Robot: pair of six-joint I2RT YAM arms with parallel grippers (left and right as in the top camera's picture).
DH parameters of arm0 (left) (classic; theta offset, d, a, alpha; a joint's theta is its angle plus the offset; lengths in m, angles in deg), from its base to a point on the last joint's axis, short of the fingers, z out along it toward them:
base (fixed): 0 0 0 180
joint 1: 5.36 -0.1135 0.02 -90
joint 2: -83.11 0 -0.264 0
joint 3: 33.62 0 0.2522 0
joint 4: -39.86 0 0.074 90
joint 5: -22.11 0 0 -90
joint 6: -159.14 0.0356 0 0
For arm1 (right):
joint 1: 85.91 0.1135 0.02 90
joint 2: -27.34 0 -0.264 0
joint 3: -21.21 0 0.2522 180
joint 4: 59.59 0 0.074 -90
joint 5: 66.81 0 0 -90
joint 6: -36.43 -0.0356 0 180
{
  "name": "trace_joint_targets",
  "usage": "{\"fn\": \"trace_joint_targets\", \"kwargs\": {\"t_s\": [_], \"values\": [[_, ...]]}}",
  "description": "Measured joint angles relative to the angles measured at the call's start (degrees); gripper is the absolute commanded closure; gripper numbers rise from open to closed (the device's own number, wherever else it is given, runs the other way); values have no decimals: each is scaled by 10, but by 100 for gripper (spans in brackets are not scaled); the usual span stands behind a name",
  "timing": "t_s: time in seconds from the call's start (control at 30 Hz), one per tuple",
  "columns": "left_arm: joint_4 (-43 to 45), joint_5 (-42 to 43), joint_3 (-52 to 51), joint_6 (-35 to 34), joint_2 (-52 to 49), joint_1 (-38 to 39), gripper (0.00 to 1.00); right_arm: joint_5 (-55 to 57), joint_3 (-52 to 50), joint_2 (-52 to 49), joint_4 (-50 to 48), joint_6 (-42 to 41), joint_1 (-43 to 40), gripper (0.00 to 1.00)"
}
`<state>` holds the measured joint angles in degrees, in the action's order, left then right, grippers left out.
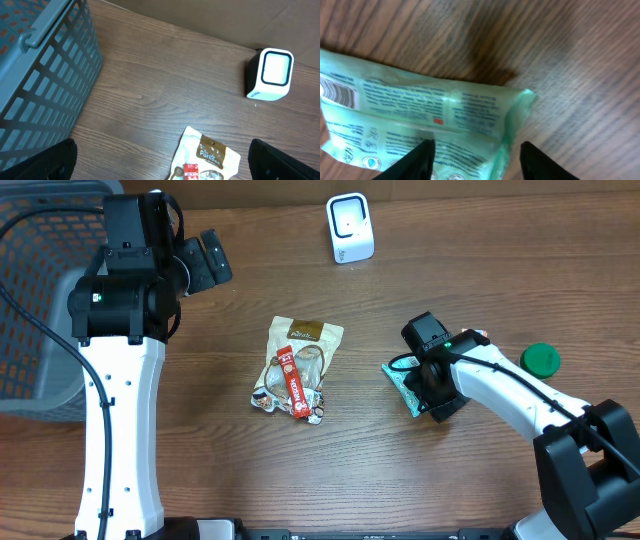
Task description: Scan the item barcode
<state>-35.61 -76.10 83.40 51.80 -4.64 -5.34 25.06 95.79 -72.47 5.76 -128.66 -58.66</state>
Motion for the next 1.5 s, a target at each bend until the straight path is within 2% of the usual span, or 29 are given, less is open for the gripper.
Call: {"fn": "trace_joint_targets", "kwargs": {"t_s": [0.2, 0.33, 0.4, 0.43, 0.5, 0.53, 0.63, 0.77, 0.87, 0.9, 1.0, 1.1, 1.17, 1.33, 1.43, 1.5], "values": [[0, 0, 0, 0, 0, 0, 0, 0, -18, 1, -13, -17, -1, 44], [0, 0, 0, 0, 0, 0, 0, -2, -46, 13, -80, -39, -1, 46], [0, 0, 0, 0, 0, 0, 0, -2, -61, 17, -117, -45, -1, 51], [0, 0, 0, 0, 0, 0, 0, -2, -67, 19, -132, -46, -1, 59], [0, 0, 0, 0, 0, 0, 0, -2, -77, 24, -156, -48, -1, 80], [0, 0, 0, 0, 0, 0, 0, -2, -81, 25, -166, -56, -1, 86], [0, 0, 0, 0, 0, 0, 0, -2, -81, 29, -163, -54, -1, 97], [0, 0, 0, 0, 0, 0, 0, -2, -82, 31, -162, -14, -3, 97], [0, 0, 0, 0, 0, 0, 0, -10, -82, 32, -163, 80, -8, 96], [0, 0, 0, 0, 0, 0, 0, -15, -81, 33, -163, 114, -10, 91], [0, 0, 0, 0, 0, 0, 0, -33, -73, 33, -134, 259, -16, 61], [0, 0, 0, 0, 0, 0, 0, -31, -57, 33, -62, 376, -17, 53], [0, 0, 0, 0, 0, 0, 0, -24, -39, 33, -23, 419, -17, 42], [0, 0, 0, 0, 0, 0, 0, -18, 23, 33, 20, 458, -21, 36], [0, 0, 0, 0, 0, 0, 0, -19, 41, 33, 38, 423, -21, 23], [0, 0, 0, 0, 0, 0, 0, -19, 41, 33, 54, 380, -21, 21]]}}
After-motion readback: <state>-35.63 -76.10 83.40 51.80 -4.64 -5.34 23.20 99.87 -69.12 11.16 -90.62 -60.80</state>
